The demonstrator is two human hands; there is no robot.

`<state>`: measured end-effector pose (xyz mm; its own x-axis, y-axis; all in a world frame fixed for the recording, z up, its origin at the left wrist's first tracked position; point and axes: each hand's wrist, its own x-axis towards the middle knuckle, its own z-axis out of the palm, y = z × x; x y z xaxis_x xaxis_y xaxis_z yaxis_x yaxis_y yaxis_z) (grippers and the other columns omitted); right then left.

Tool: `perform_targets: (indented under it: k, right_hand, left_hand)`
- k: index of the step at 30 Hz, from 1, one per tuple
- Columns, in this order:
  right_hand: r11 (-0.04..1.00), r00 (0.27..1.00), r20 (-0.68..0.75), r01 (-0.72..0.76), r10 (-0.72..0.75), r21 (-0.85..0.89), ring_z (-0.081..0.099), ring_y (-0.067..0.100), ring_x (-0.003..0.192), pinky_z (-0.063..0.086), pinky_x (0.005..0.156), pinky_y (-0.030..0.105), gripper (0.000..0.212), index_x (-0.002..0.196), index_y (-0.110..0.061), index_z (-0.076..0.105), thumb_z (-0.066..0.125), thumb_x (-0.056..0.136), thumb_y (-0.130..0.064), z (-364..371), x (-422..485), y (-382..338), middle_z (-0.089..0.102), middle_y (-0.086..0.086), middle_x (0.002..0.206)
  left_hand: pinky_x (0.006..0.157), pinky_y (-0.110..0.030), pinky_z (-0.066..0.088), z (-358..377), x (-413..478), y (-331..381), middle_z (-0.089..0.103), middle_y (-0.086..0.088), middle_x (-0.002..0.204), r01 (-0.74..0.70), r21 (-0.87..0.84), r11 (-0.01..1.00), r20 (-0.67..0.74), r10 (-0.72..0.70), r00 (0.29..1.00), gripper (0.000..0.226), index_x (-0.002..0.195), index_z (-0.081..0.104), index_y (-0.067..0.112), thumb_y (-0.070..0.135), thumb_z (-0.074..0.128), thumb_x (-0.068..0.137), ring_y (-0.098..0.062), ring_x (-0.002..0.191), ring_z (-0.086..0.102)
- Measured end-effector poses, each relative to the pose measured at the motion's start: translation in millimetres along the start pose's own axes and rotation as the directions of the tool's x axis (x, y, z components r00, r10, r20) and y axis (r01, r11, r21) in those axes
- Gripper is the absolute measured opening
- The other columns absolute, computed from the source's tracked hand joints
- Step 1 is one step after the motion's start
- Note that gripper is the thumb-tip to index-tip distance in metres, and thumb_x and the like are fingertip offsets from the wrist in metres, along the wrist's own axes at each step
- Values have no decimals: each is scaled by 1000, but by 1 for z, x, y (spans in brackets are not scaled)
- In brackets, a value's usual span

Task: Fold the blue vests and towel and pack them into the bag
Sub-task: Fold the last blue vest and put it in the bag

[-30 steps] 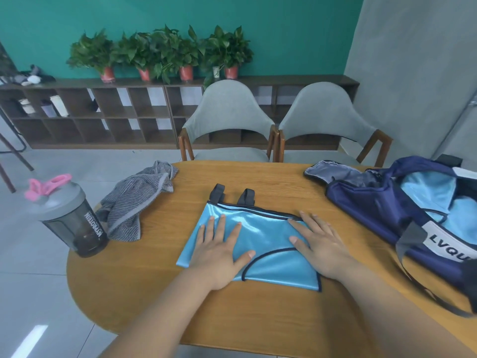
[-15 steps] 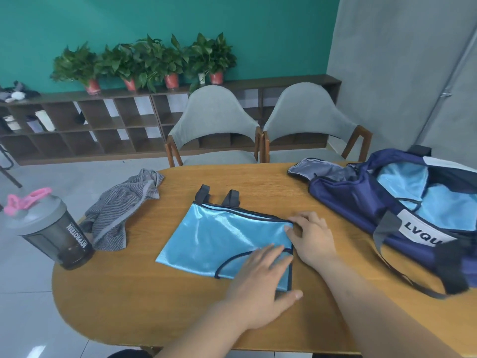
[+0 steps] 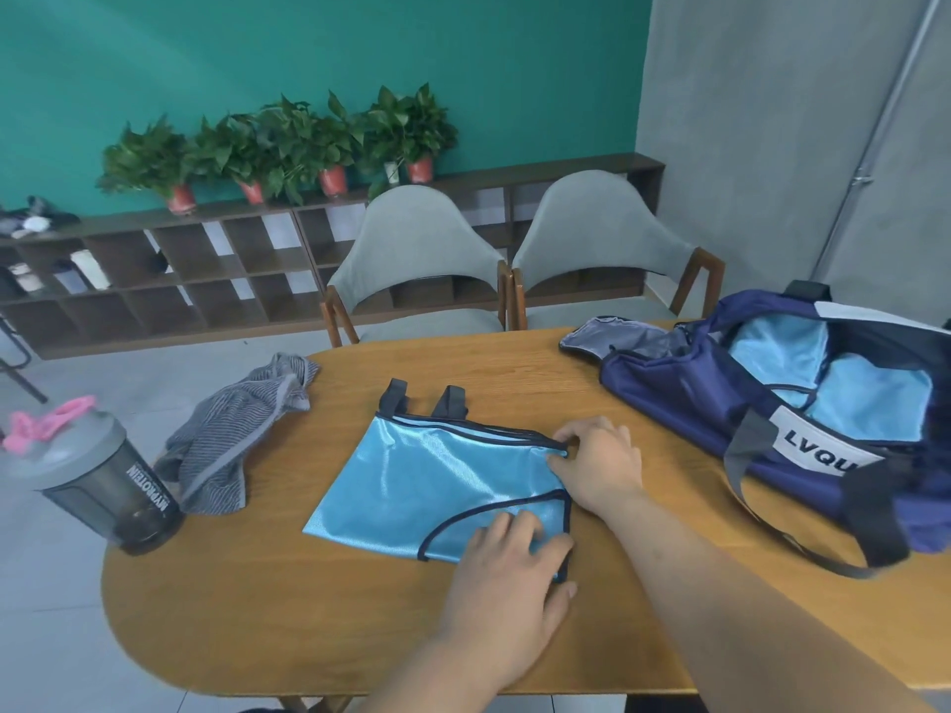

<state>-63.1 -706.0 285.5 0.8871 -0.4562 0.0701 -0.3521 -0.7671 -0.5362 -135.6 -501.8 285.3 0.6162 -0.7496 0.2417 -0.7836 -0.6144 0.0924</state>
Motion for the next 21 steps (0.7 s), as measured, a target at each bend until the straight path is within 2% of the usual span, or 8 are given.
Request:
perform_targets:
  k: [2,4,7,11,13,15,17,21]
  right_hand:
    - [999,999,-28,34,-33,36,54,20,112,44,93,38,18,103,-40,65,71,86,-38,2,-2,-2,63,-12,110]
    - [987,999,-17,50,-48,154,63,18,101,51,88,36,18,100,-37,63,72,85,-33,3,-5,-2,68,-13,99]
    - [973,999,15,29,-33,229,67,17,101,54,87,32,25,107,-37,63,74,85,-33,2,-4,-1,71,-9,103]
    - [999,986,159,-43,39,25,63,26,117,52,95,33,43,129,-23,65,72,90,-41,-5,6,-4,69,2,121]
    - [996,970,233,-63,77,-67,63,28,106,53,87,33,38,119,-17,67,72,92,-44,-10,8,-9,69,5,116]
    - [995,963,256,-72,88,-69,64,27,93,51,74,31,26,103,-15,69,72,90,-38,-15,9,-14,70,4,102]
    - [997,971,226,-82,81,-4,67,25,91,53,71,31,19,98,-17,70,73,86,-31,-19,11,-13,71,2,95]
    - [966,973,214,-139,92,220,68,17,87,57,70,31,27,102,-25,66,79,79,-25,-22,15,-7,70,-2,95]
  left_hand:
    - [78,-37,56,2,-2,4,53,6,109,-35,61,998,-24,36,999,39,129,57,38,53,53,93,-21,100,56]
    - [69,-37,57,2,-2,9,56,4,105,-42,114,993,-19,44,999,36,123,60,38,48,58,88,-23,94,58]
    - [63,-37,55,2,-2,15,54,1,100,-35,174,984,-22,39,999,30,111,64,36,42,69,82,-24,87,57]
    - [64,-37,52,5,-5,16,47,1,90,-23,187,982,-50,33,998,16,99,67,31,36,70,83,-25,81,52]
    - [60,-37,51,7,-5,16,48,1,86,-17,206,978,-38,26,999,17,96,69,31,32,72,79,-25,77,52]
    - [53,-35,48,7,-3,16,50,0,82,-21,231,973,-11,24,1000,21,89,69,29,26,75,69,-26,71,52]
    - [47,-32,43,7,-2,17,51,-1,78,-31,260,965,21,27,999,27,84,69,28,23,80,60,-26,65,52]
    - [42,-31,37,7,0,21,49,-1,73,-7,247,969,22,1,1000,24,74,65,25,25,84,59,-25,61,51]
